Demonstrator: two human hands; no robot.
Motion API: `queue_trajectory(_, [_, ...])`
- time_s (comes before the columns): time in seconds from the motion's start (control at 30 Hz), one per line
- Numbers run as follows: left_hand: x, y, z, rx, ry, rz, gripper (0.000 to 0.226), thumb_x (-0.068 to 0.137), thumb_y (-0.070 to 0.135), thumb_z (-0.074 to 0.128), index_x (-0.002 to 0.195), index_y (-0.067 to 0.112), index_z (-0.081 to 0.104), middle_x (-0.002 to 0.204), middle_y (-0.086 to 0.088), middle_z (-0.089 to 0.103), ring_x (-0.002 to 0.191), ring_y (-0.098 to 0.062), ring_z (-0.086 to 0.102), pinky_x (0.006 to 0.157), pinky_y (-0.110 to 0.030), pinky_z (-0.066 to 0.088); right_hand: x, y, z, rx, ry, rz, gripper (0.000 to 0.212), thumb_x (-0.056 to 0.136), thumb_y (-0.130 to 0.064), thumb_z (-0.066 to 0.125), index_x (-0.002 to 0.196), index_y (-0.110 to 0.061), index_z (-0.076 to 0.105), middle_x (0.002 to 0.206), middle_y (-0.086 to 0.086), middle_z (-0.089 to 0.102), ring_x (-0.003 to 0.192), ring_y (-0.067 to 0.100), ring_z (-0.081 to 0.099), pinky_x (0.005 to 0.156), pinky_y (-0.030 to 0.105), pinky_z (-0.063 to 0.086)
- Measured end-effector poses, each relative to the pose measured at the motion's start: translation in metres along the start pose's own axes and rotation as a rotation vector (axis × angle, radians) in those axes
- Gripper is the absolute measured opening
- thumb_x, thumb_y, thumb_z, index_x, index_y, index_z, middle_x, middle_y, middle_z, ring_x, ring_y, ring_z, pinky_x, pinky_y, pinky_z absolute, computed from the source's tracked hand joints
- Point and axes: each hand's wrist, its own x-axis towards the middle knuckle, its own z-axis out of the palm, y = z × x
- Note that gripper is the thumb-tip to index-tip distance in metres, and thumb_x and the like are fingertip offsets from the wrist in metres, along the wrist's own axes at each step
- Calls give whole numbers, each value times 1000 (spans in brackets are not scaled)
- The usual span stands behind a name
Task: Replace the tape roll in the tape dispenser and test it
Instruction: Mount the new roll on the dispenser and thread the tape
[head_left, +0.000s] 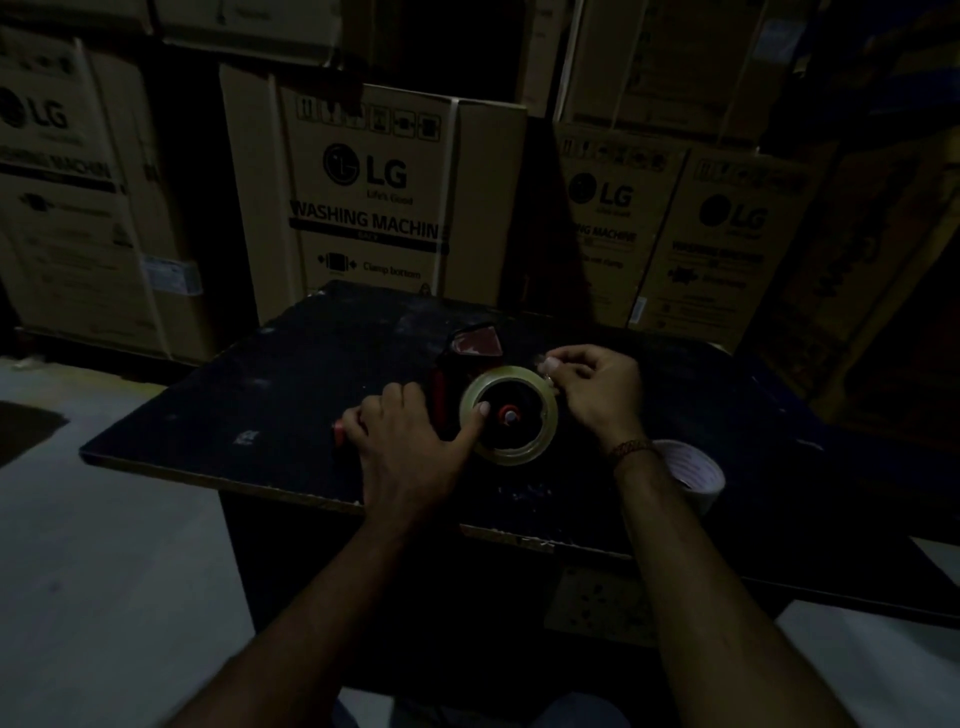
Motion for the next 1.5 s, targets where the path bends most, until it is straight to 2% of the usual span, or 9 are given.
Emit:
queue_trajectory(0.37, [1, 1, -1, -16, 3, -10, 63, 86, 83, 42, 93, 21, 48, 99, 3, 44, 108, -27, 50, 112, -53, 32, -16, 9, 47, 313, 436, 227, 9, 94, -8, 69, 103, -9, 68, 96, 6, 72, 88, 17, 71, 64, 22, 52])
queue_trajectory(0.53, [2, 1, -3, 7, -20, -30, 69, 85, 85, 39, 99, 19, 54, 104, -1, 52, 110, -27, 49, 113, -53, 30, -10, 7, 41, 361, 297, 199, 7, 87, -6, 78, 93, -8, 74, 86, 9, 77, 80, 19, 76, 72, 33, 64])
queue_trajectory(0.63, [1, 1, -3, 0, -6, -26, 69, 85, 84, 40, 99, 19, 55, 104, -1, 52, 109, -27, 49, 113, -54, 31, -5, 2, 25, 459, 187, 353, 14, 89, -3, 75, 102, -6, 74, 87, 9, 76, 74, 16, 72, 60, 26, 58])
queue_trajectory(0.73, [0, 1, -3, 1, 4, -24, 68, 85, 84, 40, 97, 18, 54, 103, -2, 53, 109, -28, 50, 113, -54, 31, -3, -1, 15, 458, 102, 354, 22, 93, -4, 71, 114, -8, 69, 95, 10, 77, 78, 16, 72, 63, 27, 58])
queue_trajectory(0.87, [1, 1, -1, 6, 7, -20, 67, 86, 85, 40, 95, 20, 52, 102, 0, 52, 107, -26, 50, 113, -54, 31, -14, 2, 16, 204, 122, 157, 33, 96, -12, 70, 128, -10, 61, 98, 2, 73, 83, 13, 71, 75, 30, 59])
queue_trajectory(0.97, [0, 0, -1, 11, 12, -13, 67, 86, 85, 40, 94, 19, 52, 99, 0, 50, 104, -26, 50, 111, -54, 33, -19, 5, 13, -41, 131, 18, 41, 94, -19, 73, 132, -15, 58, 122, 1, 64, 82, 6, 67, 67, 20, 49])
queue_trajectory(1.17, [1, 0, 1, 11, 25, -8, 69, 86, 84, 39, 94, 18, 54, 100, -2, 53, 105, -27, 51, 109, -53, 34, -25, -4, 5, 87, 17, 316, 78, 85, -43, 82, 146, -15, 44, 124, 4, 62, 113, 25, 63, 95, 41, 56])
queue_trajectory(1.3, [0, -1, 1, 18, 19, -12, 69, 89, 86, 38, 95, 19, 54, 101, -1, 53, 105, -26, 51, 110, -54, 34, -28, 6, 5, 217, -46, 302, 74, 82, -14, 87, 144, -11, 46, 104, 3, 76, 102, 21, 73, 89, 39, 60])
queue_trajectory(1.5, [0, 1, 1, -3, 35, -38, 59, 101, 73, 28, 92, 20, 52, 101, -4, 53, 105, -27, 49, 110, -55, 31, -26, 13, 3, 166, -112, 119, 55, 83, -17, 86, 131, -11, 61, 104, 2, 79, 102, 16, 74, 85, 36, 62])
